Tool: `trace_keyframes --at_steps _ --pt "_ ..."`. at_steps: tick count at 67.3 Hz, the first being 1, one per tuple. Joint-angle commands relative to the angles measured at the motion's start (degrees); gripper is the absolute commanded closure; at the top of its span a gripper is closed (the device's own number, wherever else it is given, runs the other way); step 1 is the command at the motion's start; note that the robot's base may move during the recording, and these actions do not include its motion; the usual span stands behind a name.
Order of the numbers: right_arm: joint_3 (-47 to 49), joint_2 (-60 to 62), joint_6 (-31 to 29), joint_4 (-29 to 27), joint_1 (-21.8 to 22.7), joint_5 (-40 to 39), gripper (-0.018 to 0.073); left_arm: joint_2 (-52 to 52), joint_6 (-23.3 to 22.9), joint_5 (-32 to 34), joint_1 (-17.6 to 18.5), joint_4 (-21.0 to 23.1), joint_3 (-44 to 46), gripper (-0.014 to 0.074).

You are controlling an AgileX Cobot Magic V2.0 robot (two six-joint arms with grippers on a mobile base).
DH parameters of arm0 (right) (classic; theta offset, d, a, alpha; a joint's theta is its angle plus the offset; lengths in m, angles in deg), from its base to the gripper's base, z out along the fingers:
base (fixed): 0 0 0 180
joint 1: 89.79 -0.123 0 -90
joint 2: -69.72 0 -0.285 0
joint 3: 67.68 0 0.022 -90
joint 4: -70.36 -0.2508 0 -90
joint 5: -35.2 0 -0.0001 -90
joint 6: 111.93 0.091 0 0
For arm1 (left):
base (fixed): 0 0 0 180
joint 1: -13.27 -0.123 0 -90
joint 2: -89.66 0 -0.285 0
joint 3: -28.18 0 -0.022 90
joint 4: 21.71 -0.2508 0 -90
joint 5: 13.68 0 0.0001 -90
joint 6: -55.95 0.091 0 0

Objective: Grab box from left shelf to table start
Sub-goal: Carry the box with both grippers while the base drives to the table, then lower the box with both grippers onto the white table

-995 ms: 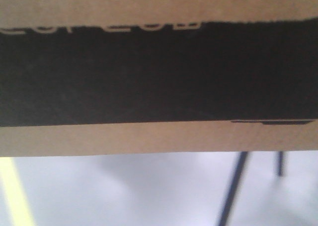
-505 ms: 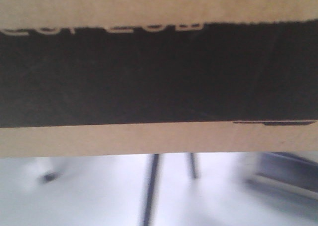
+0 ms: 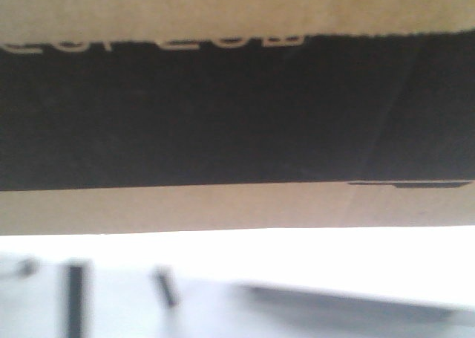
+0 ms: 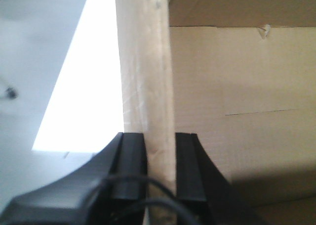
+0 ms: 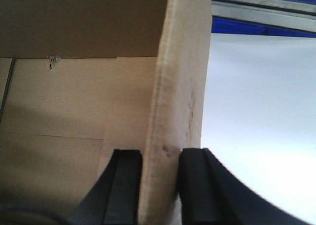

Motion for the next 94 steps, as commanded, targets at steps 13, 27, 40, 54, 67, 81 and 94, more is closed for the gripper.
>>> trace_keyframes --at_steps 13,27,40,54,67,81,94 --pt "1.60 -1.00 -0.34 0.43 0.33 -8.00 0.0501 0.17 0.67 9.84 0.66 4.30 2.22 0.0689" --pt "1.60 -1.00 -0.34 0.43 0.33 -8.00 0.0501 0.17 0.67 9.84 0.66 4.30 2.22 0.0689" --pt "1.60 -1.00 -0.34 0.43 0.33 -8.00 0.0501 0.17 0.67 9.84 0.66 4.30 0.98 0.0690" --pt "1.60 -1.00 -0.34 0.43 0.33 -8.00 0.0501 0.17 0.67 9.84 0.66 4.30 -2.76 0.0689" --pt "1.60 -1.00 -0.34 0.43 0.33 -8.00 0.0501 0.17 0.67 9.84 0.66 4.30 -6.94 0.0689" --pt "1.60 -1.00 -0.34 0.43 0.33 -8.00 0.0501 0.17 0.67 9.84 0.66 4.30 -11.96 0.0689" --pt "1.60 -1.00 -0.34 0.43 0.33 -8.00 0.0501 0.17 0.77 10.12 0.66 3.86 -15.03 0.0690"
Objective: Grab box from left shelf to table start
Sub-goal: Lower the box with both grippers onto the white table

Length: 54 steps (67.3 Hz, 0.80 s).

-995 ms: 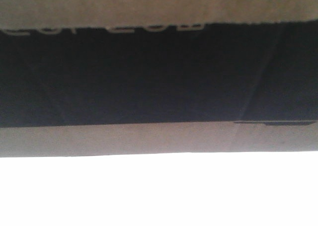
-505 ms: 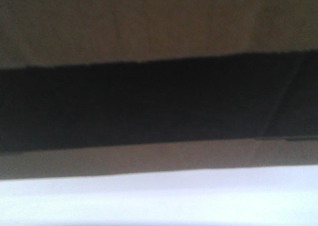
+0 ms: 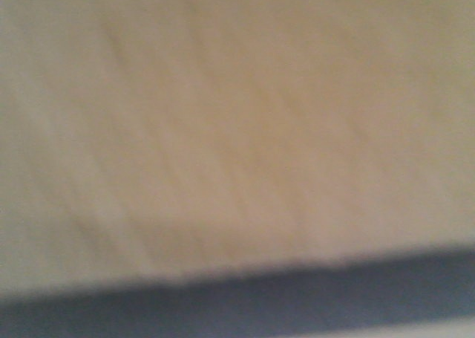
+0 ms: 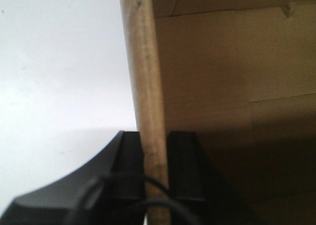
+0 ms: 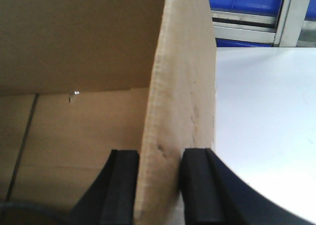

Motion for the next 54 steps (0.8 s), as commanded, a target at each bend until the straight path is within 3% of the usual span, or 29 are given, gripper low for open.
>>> trace_keyframes --at_steps 1,54 --pt "1.69 -1.00 0.22 -1.79 0.33 -9.94 0.0501 0.05 1.54 6.79 0.66 0.51 1.25 0.0689" --pt "1.69 -1.00 0.22 -1.79 0.33 -12.12 0.0501 0.05 1.54 11.02 0.66 3.77 1.26 0.0690"
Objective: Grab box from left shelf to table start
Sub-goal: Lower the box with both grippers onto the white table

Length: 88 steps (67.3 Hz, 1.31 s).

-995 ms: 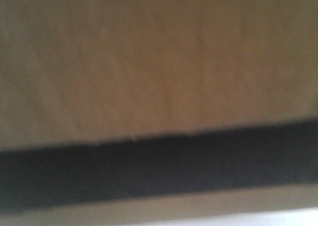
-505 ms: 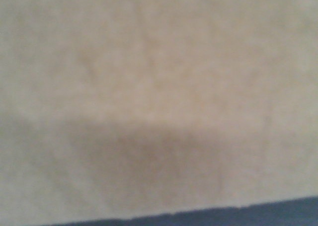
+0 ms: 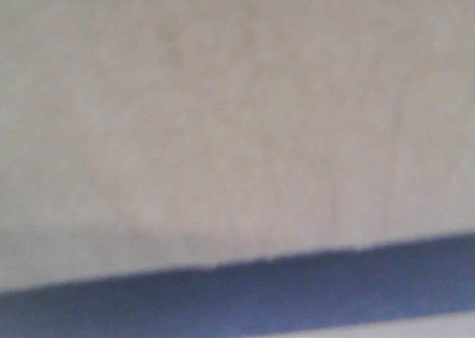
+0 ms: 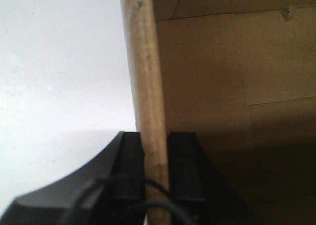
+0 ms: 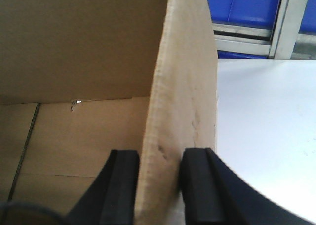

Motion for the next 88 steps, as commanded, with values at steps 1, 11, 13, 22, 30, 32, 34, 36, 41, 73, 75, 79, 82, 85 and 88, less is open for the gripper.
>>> trace_keyframes --at_steps 1,11,13,22,30,32,34,36,41,73,75,79,82,85,88 --pt "1.73 -1.00 0.73 -2.14 0.33 -9.56 0.0501 0.05 1.66 7.91 0.66 2.79 2.02 0.0690" --pt "1.94 -3.59 0.73 -2.14 0.33 -5.87 0.0501 0.05 1.66 12.80 0.66 1.13 2.63 0.0689" --pt "2.16 -4.57 0.73 -2.14 0.33 -5.04 0.0501 -0.05 1.66 13.83 0.66 0.88 2.94 0.0689" --pt "4.03 -11.14 0.61 -2.14 0.33 -1.21 0.0501 -3.21 1.54 13.20 0.66 -1.32 6.04 0.0689" --pt "6.92 -18.68 -0.35 -2.14 0.33 2.37 0.0501 -10.80 1.54 7.47 0.66 -1.32 11.84 0.0689" --pt "7.38 -20.11 -0.77 -2.14 0.33 2.87 0.0501 -12.59 1.54 6.38 0.66 -1.32 13.11 0.0689" --pt "7.69 -21.49 -1.03 -2.14 0.33 3.09 0.0501 -14.42 1.54 5.84 0.66 -1.32 14.35 0.0689" --pt "8.05 -22.78 -1.40 -2.14 0.33 3.26 0.0501 -16.19 1.54 5.25 0.66 -1.71 15.52 0.0689" --pt "8.25 -25.52 -2.73 -2.14 0.33 3.41 0.0501 -20.44 1.54 4.79 0.66 -2.82 17.83 0.0689" --pt "8.25 -39.75 -9.99 -2.14 0.33 -2.46 0.0501 -39.77 1.54 9.01 -7.85 -2.16 19.65 0.0689" --pt "8.25 -40.77 -10.22 -2.14 0.33 -2.79 0.0501 -40.32 1.54 9.10 -8.47 -2.14 19.65 0.0689" --pt "8.19 -42.16 -10.67 -2.14 0.33 -3.21 0.0501 -41.27 1.54 9.11 -8.77 -2.04 19.65 0.0689" --pt "8.19 -43.39 -11.06 -2.14 0.33 -3.30 0.0501 -41.88 1.96 9.40 -8.77 -2.04 19.65 0.0689" --pt "8.19 -44.55 -11.27 -2.14 0.33 -3.49 0.0501 -42.37 2.25 9.64 -8.77 -2.04 19.65 0.0689" --pt "8.19 -45.80 -11.34 -2.14 0.33 -3.78 0.0501 -43.14 2.41 9.77 -8.77 -2.04 19.65 0.0689"
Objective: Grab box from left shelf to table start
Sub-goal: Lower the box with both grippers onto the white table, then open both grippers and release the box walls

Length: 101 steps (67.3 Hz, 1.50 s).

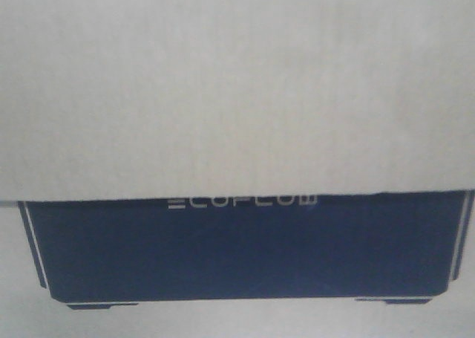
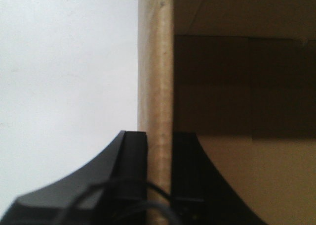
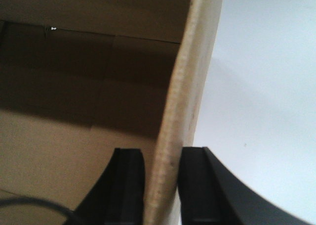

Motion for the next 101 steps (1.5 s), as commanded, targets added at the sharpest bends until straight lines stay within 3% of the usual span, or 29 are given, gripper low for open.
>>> trace_keyframes --at_steps 1,9,15,21,28,32,37,63,73,82,95,101 --pt "2.17 -0.39 -2.02 -2.60 0.09 -3.60 0.0501 0.48 0.44 5.29 -0.50 -1.37 2.37 0.0689" --pt "2.17 -1.33 -2.02 -2.31 0.09 -3.85 0.0499 -0.14 1.11 5.17 -0.50 -1.37 2.37 0.0671" --pt "2.17 -1.26 -2.02 -1.92 0.09 -3.64 0.0463 -0.14 1.04 5.17 -0.50 -1.37 2.37 0.0571" --pt "2.17 -1.26 -2.02 -1.92 0.09 -2.91 0.0328 -0.14 1.04 4.95 -0.50 -1.37 2.37 0.0400" --pt "2.17 -1.26 -2.02 -0.81 0.09 -2.51 0.0042 -0.14 1.04 4.46 -0.50 -1.37 2.37 0.0141" --pt "2.17 -1.26 -2.02 -0.39 0.09 -1.96 -0.0060 -0.14 1.04 4.19 -0.50 -1.37 2.61 0.0089" --pt "2.17 -1.21 -2.02 0.04 0.09 -1.41 -0.0071 -0.14 1.04 3.18 -0.50 -1.25 3.18 0.0064" --pt "5.80 5.46 -1.82 0.22 0.09 -1.58 -0.0068 7.30 1.64 0.48 -0.50 -1.13 8.76 0.0070" --pt "6.33 11.04 -1.75 0.22 0.09 -2.26 -0.0046 14.92 2.27 0.73 -0.50 -2.00 7.82 0.0160" --pt "4.77 16.63 -1.35 0.22 0.09 -3.12 0.0112 23.18 2.44 2.39 -0.50 -4.96 3.28 0.0308" --pt "-4.26 27.67 -1.35 0.28 0.09 -7.36 0.0501 37.43 2.44 7.66 -0.50 -8.52 -8.70 0.0566" --pt "-11.34 34.99 -1.40 1.13 0.09 -13.02 0.0500 43.90 2.44 11.47 -0.50 -9.58 -15.64 0.0680"
